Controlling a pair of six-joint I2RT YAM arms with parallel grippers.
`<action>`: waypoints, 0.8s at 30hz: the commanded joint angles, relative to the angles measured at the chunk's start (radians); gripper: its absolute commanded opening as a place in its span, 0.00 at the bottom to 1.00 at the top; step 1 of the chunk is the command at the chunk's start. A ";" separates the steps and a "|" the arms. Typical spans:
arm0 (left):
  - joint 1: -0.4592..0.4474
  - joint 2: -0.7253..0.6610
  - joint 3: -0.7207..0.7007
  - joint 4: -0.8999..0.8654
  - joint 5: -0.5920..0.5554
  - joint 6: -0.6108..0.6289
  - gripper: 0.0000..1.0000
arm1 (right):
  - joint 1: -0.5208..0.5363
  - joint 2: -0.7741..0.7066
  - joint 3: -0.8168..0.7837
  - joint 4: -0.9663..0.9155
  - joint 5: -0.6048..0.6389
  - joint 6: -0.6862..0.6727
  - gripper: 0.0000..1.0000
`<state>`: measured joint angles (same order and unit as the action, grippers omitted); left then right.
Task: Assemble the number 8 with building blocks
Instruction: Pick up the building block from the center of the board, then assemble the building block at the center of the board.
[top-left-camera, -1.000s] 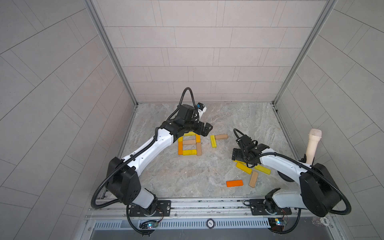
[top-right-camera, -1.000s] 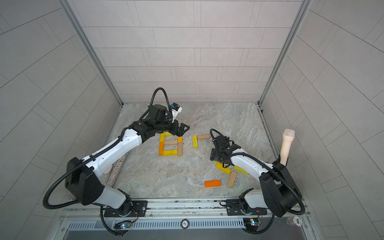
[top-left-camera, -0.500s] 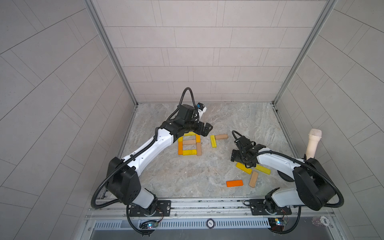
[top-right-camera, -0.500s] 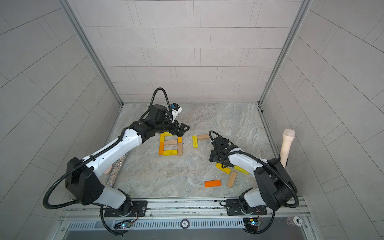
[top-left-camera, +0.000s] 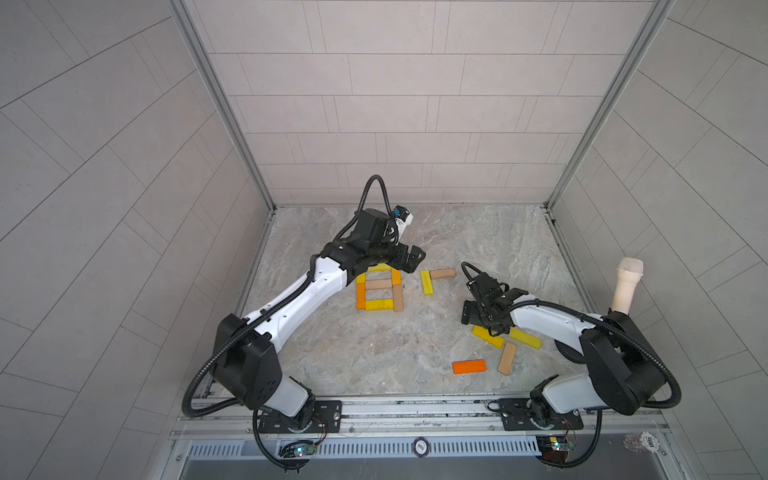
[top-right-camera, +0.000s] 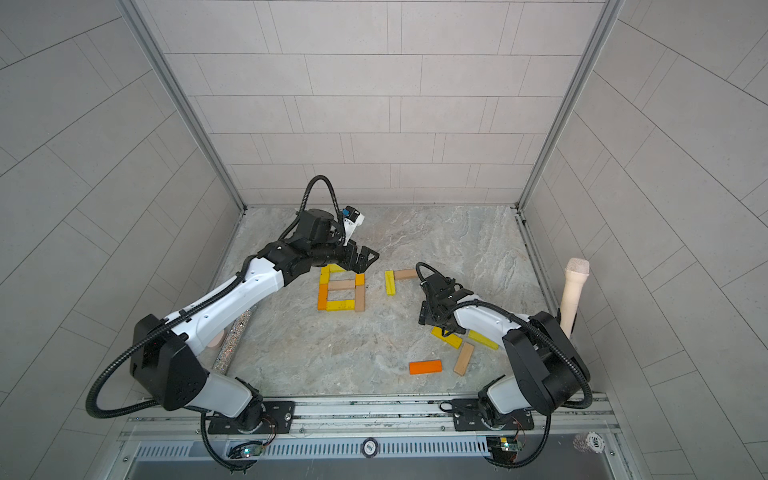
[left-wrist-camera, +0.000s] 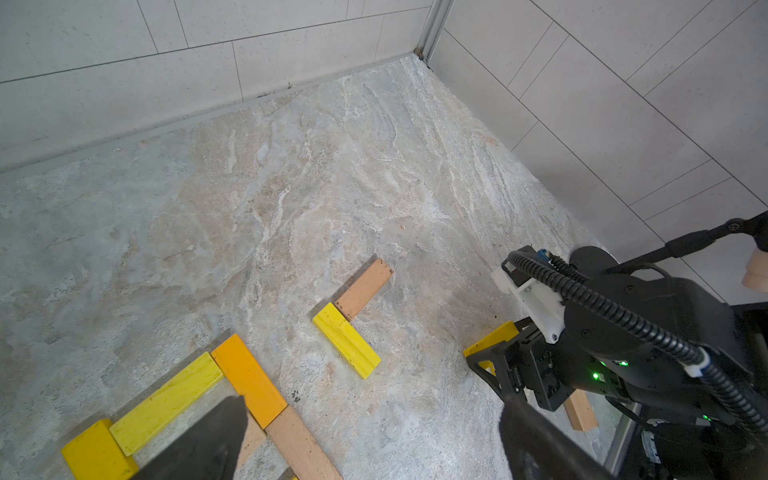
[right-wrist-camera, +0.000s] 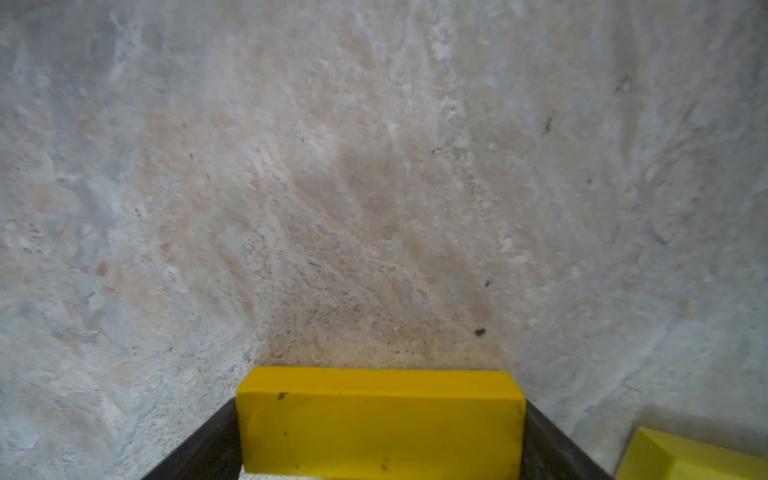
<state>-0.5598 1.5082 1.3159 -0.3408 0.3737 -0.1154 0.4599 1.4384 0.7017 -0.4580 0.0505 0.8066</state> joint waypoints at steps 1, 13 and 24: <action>-0.006 -0.022 -0.010 0.022 0.001 0.008 1.00 | 0.006 -0.007 0.041 -0.027 0.018 -0.043 0.82; -0.007 -0.028 -0.010 0.020 -0.003 0.009 1.00 | 0.004 0.097 0.248 -0.059 -0.078 -0.277 0.82; -0.006 -0.028 -0.010 0.019 -0.004 0.008 1.00 | 0.004 0.294 0.409 -0.037 -0.054 -0.307 0.82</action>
<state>-0.5594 1.5082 1.3159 -0.3408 0.3702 -0.1154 0.4599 1.7103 1.0828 -0.4896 -0.0288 0.5079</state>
